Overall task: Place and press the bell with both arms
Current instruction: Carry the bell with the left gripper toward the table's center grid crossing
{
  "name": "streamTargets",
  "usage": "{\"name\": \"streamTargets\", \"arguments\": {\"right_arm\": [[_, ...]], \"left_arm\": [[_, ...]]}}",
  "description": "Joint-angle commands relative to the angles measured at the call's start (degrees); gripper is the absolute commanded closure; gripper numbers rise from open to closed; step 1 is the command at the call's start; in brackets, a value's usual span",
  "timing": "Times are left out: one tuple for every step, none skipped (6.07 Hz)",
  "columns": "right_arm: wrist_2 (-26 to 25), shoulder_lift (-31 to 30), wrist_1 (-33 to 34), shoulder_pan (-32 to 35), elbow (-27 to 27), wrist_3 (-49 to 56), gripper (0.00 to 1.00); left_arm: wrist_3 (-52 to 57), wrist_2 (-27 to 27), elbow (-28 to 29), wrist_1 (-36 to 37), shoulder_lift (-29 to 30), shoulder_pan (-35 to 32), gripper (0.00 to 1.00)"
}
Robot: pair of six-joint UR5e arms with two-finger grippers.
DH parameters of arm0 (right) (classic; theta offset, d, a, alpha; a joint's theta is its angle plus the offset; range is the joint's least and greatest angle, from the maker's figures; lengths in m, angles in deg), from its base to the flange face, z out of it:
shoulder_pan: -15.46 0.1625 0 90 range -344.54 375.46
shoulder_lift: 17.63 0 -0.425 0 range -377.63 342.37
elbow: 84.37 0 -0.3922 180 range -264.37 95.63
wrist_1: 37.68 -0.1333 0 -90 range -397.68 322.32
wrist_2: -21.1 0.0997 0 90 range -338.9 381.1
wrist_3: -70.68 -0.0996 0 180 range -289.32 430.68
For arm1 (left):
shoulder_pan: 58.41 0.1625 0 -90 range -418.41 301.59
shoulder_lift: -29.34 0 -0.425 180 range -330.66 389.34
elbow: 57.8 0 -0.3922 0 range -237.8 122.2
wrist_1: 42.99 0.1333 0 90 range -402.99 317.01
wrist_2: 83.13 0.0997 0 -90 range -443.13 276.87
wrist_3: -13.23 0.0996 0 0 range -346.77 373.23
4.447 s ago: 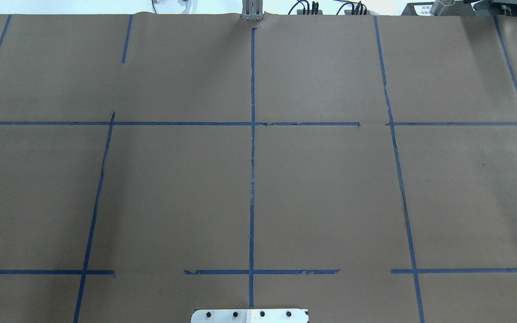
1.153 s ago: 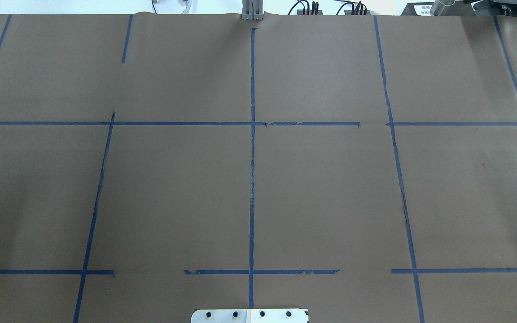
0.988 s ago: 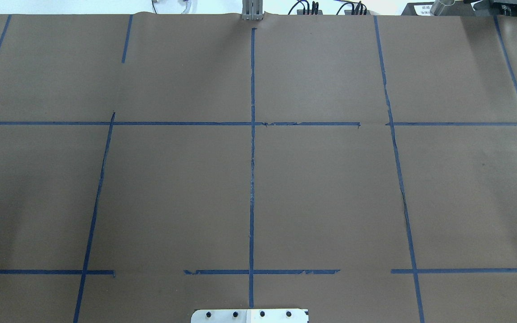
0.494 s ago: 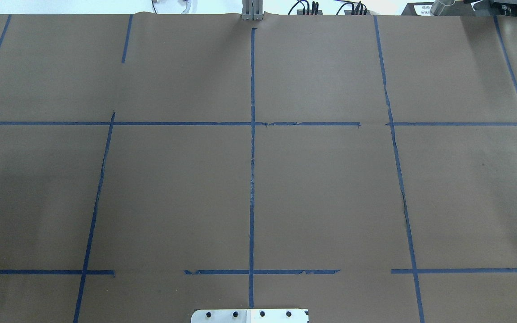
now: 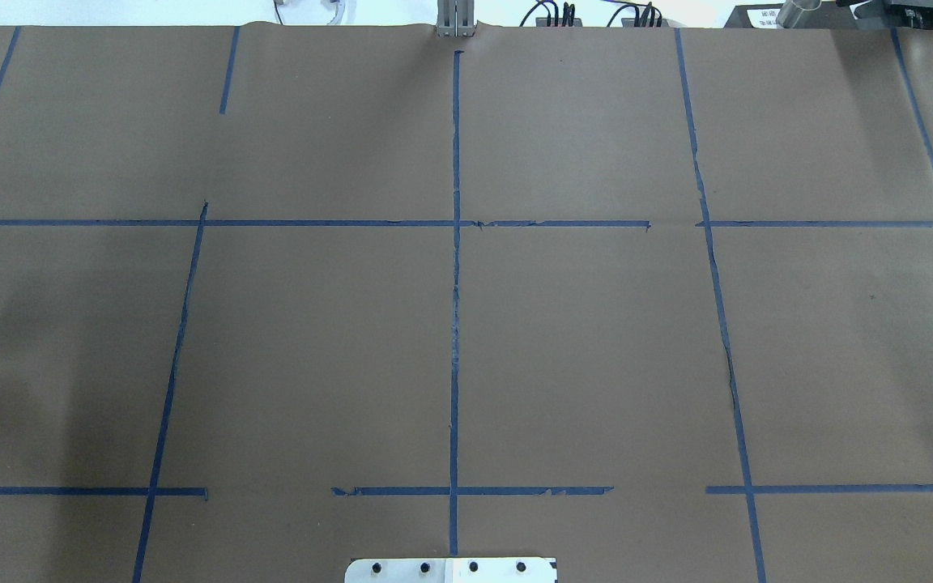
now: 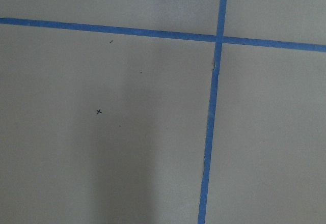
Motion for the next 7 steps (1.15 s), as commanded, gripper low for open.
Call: {"name": "streamTargets", "arguments": {"right_arm": [[0.09,-0.62,0.00,0.00,0.01,0.01,0.00],[0.00,-0.62,0.09,0.00,-0.07,-0.17,0.00],[0.09,-0.71,0.09,0.00,-0.07,-0.17,0.00],[0.00,-0.62,0.09,0.00,-0.33,-0.26,0.00],[0.00,-0.62,0.09,0.00,-0.42,-0.26,0.00],[-0.09,-0.62,0.09,0.00,-0.42,-0.26,0.00],[-0.09,-0.62,0.09,0.00,-0.51,-0.26,0.00]], "left_arm": [[-5.86,-0.10,0.62,8.51,12.70,0.38,0.96],[-5.96,-0.02,0.62,17.44,20.78,1.17,0.96],[-9.88,-0.02,0.88,25.28,29.12,4.92,0.96],[-19.06,2.68,1.93,26.66,35.73,10.09,0.96],[-28.46,8.36,6.29,26.85,43.72,17.02,0.96],[-34.73,9.90,15.55,26.85,54.33,19.00,0.98],[-38.36,13.13,27.13,26.85,65.05,21.80,0.98]]}}
